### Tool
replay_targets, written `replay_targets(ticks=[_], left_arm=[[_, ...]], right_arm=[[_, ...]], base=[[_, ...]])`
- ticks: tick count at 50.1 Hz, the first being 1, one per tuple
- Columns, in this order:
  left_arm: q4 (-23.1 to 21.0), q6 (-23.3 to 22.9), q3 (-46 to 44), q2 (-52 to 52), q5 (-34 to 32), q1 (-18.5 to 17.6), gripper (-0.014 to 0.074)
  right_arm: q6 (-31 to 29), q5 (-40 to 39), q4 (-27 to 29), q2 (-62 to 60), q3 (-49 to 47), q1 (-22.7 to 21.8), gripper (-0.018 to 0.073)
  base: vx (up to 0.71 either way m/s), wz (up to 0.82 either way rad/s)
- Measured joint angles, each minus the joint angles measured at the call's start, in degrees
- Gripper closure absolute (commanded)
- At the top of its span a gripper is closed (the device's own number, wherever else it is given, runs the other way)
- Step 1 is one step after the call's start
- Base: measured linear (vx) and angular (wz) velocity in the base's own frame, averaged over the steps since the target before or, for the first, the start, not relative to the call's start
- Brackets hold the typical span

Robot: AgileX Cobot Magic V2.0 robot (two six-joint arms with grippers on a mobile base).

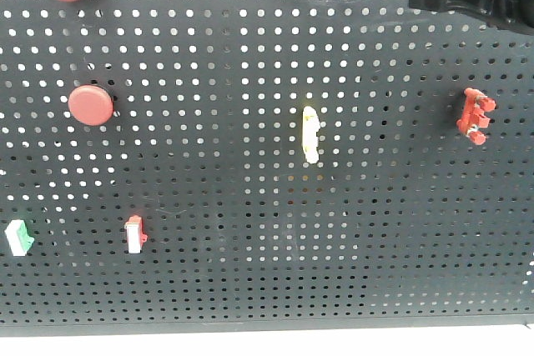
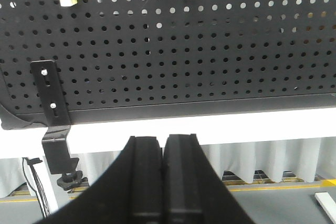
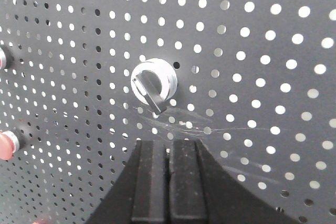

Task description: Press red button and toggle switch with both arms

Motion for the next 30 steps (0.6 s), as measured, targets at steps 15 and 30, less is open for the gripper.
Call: replay_targets(ticks=[15, 30], left_arm=[[0.0, 0.0, 0.0, 0.0, 0.0, 0.0, 0.0595], [0.0, 0.0, 0.0, 0.0, 0.1, 0.0, 0.0595]], right_arm=[[0.0, -0.6, 0.0, -0.2, 0.7, 0.0, 0.0562], [-1.9, -20.2, 2.2, -22.5, 32.2, -4.5, 0.0562]], base=[[0.00, 0.00], [0.00, 0.00]])
